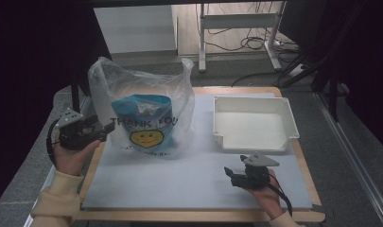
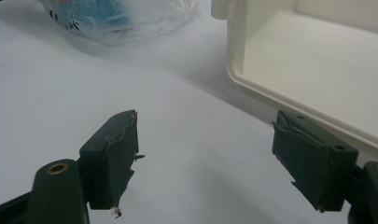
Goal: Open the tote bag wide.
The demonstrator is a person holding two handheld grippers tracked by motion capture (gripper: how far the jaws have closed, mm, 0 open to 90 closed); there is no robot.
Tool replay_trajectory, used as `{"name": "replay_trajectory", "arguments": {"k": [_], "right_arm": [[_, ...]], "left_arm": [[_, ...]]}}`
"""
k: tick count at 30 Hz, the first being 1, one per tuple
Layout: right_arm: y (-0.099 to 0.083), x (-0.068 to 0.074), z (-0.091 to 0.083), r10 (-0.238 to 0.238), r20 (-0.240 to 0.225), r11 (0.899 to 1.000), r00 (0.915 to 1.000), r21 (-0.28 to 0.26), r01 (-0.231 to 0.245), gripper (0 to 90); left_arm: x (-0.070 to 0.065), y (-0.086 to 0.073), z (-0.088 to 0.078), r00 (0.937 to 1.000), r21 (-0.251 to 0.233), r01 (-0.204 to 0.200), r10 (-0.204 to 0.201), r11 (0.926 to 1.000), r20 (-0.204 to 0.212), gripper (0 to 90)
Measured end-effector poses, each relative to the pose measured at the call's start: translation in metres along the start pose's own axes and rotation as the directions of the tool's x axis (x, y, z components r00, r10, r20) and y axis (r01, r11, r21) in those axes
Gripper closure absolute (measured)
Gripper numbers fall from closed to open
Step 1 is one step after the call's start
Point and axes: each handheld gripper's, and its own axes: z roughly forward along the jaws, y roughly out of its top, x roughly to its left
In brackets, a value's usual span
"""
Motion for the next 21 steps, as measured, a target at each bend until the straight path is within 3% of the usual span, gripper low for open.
{"name": "replay_trajectory", "arguments": {"k": [15, 21], "right_arm": [[-0.001, 0.001, 0.002, -0.012, -0.002, 1.0, 0.9999, 0.008, 0.012, 22.4], [-0.001, 0.001, 0.002, -0.016, 0.0, 1.0, 0.9999, 0.008, 0.016, 22.4]], "left_arm": [[0.018, 0.011, 0.007, 0.9998, -0.022, 0.014, -0.014, 0.9997, -0.011, 39.1], [0.017, 0.015, 0.018, 0.9999, -0.005, 0.002, -0.002, 1.0, 0.015, 58.7]]}}
